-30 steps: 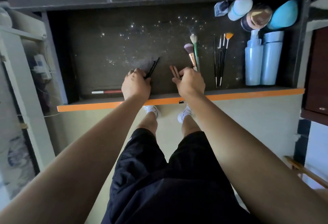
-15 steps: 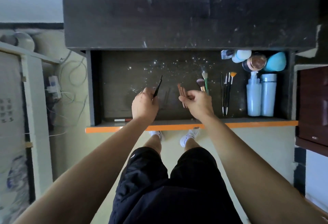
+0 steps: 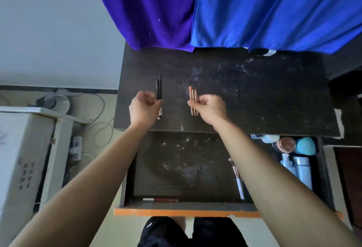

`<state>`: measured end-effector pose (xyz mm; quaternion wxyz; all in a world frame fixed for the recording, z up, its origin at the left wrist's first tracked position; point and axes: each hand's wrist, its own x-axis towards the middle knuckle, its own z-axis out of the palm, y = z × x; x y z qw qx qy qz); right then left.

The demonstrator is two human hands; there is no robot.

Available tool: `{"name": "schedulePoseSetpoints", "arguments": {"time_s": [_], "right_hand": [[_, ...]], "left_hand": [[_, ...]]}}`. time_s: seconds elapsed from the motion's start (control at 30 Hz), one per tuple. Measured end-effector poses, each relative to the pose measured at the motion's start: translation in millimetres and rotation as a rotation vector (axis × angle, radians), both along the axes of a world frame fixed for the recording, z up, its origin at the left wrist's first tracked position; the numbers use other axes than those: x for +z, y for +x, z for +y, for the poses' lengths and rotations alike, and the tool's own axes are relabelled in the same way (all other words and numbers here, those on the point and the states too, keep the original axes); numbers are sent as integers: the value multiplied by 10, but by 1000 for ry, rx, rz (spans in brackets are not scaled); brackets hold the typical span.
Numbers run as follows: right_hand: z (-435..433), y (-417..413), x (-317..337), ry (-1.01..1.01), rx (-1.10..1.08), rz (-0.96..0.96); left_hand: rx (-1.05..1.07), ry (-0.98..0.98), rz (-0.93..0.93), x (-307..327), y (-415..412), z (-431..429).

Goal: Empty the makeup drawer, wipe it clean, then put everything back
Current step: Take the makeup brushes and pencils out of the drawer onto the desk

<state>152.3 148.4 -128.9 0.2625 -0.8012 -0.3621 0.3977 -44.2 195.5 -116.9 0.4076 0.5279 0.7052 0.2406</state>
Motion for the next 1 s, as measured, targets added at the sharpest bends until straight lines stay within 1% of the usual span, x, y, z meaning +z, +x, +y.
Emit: {"name": "schedulePoseSetpoints", "arguments": {"time_s": [0.23, 0.37, 0.47, 0.6, 0.8, 0.87, 0.93, 1.0], "right_hand": [[1037, 72, -323, -83, 125, -47], [1319, 0, -470, -79, 182, -104], [1318, 39, -514, -27, 132, -142], [1218, 84, -578, 22, 117, -207], [1158, 92, -484, -27, 183, -183], [1065, 100, -386, -46, 214, -176], [879, 104, -257, -45, 245, -203], [619, 99, -126, -43, 268, -236]], "left_hand": [[11, -74, 93, -414, 321, 752], [27, -53, 158, -585, 435, 974], [36, -13, 204, -661, 453, 976], [-18, 45, 264, -755, 391, 956], [-113, 0, 257, -593, 367, 848], [-216, 31, 328, -477, 310, 710], [-361, 74, 436, -358, 213, 498], [-454, 91, 496, -264, 80, 232]]}}
